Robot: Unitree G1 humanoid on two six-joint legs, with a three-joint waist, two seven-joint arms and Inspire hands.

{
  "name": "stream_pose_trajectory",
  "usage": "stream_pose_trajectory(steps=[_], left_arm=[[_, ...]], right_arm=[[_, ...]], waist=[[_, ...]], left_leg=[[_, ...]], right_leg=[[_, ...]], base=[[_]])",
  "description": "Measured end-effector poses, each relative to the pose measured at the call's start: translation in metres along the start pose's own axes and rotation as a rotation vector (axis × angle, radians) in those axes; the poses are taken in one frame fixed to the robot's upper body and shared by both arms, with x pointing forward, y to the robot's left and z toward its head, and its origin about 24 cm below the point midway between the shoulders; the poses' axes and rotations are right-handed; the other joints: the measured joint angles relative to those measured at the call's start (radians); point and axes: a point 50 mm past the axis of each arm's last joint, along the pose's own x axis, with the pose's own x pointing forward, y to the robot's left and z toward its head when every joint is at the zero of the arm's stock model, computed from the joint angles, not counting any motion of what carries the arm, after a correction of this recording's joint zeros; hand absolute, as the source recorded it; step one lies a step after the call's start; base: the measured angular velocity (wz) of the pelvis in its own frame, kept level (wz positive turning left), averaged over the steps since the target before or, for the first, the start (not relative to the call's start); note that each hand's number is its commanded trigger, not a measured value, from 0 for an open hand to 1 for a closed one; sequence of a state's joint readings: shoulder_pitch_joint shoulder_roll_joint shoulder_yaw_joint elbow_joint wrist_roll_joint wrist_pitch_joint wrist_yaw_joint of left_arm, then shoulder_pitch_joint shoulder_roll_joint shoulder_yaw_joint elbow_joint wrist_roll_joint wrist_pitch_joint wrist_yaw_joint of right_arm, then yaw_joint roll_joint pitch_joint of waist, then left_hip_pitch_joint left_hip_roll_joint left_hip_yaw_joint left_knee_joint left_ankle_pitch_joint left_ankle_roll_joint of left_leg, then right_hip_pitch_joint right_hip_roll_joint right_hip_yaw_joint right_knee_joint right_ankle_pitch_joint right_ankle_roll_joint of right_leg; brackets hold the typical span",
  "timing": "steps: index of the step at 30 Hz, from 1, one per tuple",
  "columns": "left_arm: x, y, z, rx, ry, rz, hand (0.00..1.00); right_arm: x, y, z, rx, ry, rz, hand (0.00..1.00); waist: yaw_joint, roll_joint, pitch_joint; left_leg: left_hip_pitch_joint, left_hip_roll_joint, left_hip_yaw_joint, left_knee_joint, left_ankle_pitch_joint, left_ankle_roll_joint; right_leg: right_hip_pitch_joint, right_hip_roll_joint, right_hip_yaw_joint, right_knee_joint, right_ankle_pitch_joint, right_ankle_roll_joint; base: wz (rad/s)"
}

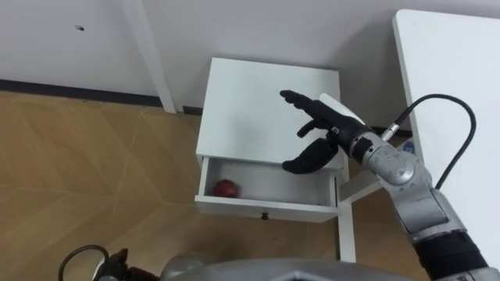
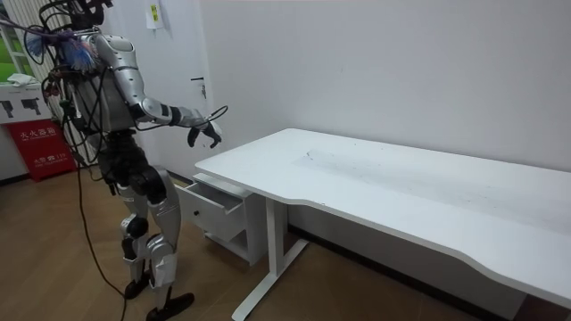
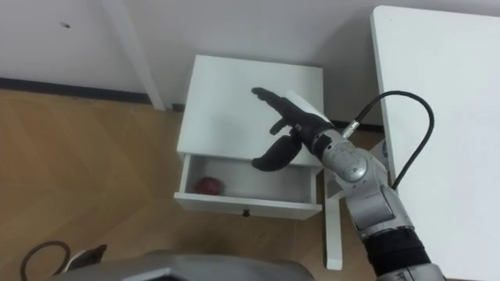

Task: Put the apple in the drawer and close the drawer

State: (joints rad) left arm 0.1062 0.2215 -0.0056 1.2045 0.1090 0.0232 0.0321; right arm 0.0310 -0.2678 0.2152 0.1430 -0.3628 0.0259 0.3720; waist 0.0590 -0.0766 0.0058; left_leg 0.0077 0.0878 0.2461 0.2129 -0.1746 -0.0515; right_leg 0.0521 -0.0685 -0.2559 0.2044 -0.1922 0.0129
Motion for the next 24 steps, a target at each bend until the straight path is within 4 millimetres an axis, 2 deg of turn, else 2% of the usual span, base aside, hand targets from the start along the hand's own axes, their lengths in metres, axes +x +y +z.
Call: stream_pose_trajectory(steps=[5, 8, 14, 17, 18, 20, 22, 24], left_arm=[[0.000, 0.000, 0.000, -0.001, 0.000, 0.001, 0.00], [0.000, 0.000, -0.001, -0.001, 0.003, 0.006, 0.00], [-0.001, -0.001, -0.005, -0.012, 0.008, 0.020, 0.00], [-0.001, -0.004, -0.008, -0.035, 0.020, 0.017, 0.00], [-0.001, -0.004, -0.009, -0.042, 0.022, 0.018, 0.00], [-0.003, -0.005, -0.016, -0.052, 0.037, 0.020, 0.00], [-0.004, -0.006, -0.022, -0.067, 0.052, 0.021, 0.00], [-0.005, -0.006, -0.026, -0.074, 0.064, 0.035, 0.00]], right_arm=[[0.000, 0.001, -0.002, 0.006, 0.013, 0.002, 0.00], [-0.003, 0.007, -0.012, 0.025, 0.052, 0.016, 0.00], [-0.012, 0.034, -0.065, 0.130, 0.270, 0.070, 0.00], [-0.031, 0.051, -0.106, 0.236, 0.436, 0.043, 0.00], [-0.035, 0.054, -0.113, 0.254, 0.470, 0.034, 0.00], [-0.052, 0.065, -0.138, 0.321, 0.592, 0.009, 0.00], [-0.065, 0.074, -0.151, 0.356, 0.658, -0.010, 0.00], [-0.068, 0.083, -0.155, 0.387, 0.669, -0.016, 0.00]], waist=[[0.000, -0.001, -0.0008], [0.000, -0.003, -0.0014], [-0.006, -0.002, -0.0022], [-0.009, 0.012, -0.0019], [-0.010, 0.012, -0.0025], [-0.026, 0.017, -0.0064], [-0.030, 0.021, -0.0100], [-0.039, 0.020, -0.0095]], left_leg=[[0.001, 0.000, 0.000, 0.000, 0.000, 0.000], [0.002, 0.000, -0.001, 0.000, 0.000, 0.000], [0.001, 0.000, -0.007, 0.001, 0.000, 0.000], [0.004, -0.003, -0.008, 0.001, -0.002, 0.003], [0.004, -0.003, -0.008, 0.001, -0.002, 0.003], [0.005, -0.006, -0.008, -0.001, -0.002, 0.004], [0.005, -0.007, -0.007, 0.000, -0.002, 0.005], [0.012, -0.008, -0.007, -0.001, -0.003, 0.005]], right_leg=[[0.001, 0.000, 0.000, -0.001, 0.000, 0.000], [0.003, 0.000, 0.000, -0.002, 0.000, 0.000], [0.007, -0.002, -0.006, -0.001, 0.000, 0.000], [0.015, -0.004, -0.009, -0.004, 0.000, 0.001], [0.015, -0.003, -0.009, -0.004, 0.000, 0.001], [0.017, -0.004, -0.007, -0.008, 0.000, 0.004], [0.022, -0.005, -0.007, -0.016, 0.001, 0.006], [0.022, -0.005, -0.007, -0.020, 0.001, 0.007]], base=[[0.00], [0.00], [0.01], [0.02], [0.00], [0.00], [0.00], [0.02]])
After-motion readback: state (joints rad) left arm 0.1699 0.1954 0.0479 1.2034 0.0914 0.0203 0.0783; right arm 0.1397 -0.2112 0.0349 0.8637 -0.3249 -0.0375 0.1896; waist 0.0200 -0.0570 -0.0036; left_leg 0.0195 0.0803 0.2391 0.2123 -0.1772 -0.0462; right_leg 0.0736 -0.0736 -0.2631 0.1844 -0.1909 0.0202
